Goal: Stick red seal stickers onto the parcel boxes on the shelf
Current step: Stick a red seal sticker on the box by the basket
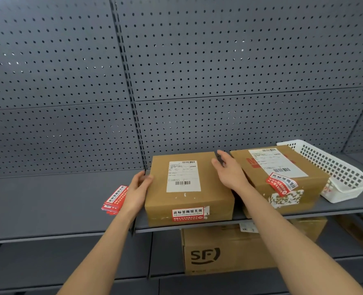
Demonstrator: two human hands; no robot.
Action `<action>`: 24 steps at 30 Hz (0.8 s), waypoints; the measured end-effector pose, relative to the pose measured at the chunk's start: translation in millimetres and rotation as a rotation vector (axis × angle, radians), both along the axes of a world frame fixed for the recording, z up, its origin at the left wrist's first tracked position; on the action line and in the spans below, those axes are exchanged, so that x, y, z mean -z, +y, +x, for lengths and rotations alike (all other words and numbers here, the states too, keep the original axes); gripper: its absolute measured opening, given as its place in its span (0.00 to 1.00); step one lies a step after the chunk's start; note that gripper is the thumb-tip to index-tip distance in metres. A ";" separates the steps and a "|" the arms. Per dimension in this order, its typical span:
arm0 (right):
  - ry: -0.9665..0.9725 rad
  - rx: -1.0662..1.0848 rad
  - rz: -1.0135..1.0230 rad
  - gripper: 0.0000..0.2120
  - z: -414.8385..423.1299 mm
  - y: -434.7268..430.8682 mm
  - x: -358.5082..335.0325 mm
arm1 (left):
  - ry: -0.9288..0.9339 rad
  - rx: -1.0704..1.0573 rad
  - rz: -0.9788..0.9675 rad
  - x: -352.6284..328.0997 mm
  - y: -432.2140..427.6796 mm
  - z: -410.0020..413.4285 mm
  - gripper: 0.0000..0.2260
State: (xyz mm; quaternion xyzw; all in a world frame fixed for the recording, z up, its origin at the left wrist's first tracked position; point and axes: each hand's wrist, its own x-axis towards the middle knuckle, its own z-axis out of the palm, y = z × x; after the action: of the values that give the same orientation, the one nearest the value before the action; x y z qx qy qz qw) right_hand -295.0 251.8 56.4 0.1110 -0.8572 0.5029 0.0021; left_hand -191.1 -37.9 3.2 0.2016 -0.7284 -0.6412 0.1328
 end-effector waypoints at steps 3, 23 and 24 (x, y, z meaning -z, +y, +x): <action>0.112 -0.039 -0.086 0.22 16.8 24.8 -32.1 | 0.070 -0.126 -0.035 -6.4 0.1 0.7 0.25; 0.211 0.051 0.655 0.21 -20.2 175.4 -15.3 | 0.175 0.459 -0.833 -64.6 220.7 -27.5 0.15; 0.234 0.050 0.684 0.20 -20.3 173.7 -15.8 | 0.154 0.450 -0.860 -63.9 220.8 -29.9 0.16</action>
State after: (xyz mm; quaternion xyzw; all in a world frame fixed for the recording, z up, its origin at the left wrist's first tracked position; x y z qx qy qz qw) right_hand -315.2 425.6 72.2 0.1411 -0.9723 0.1706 0.0751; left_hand -221.0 182.9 67.1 -0.0818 -0.9407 -0.3081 0.1158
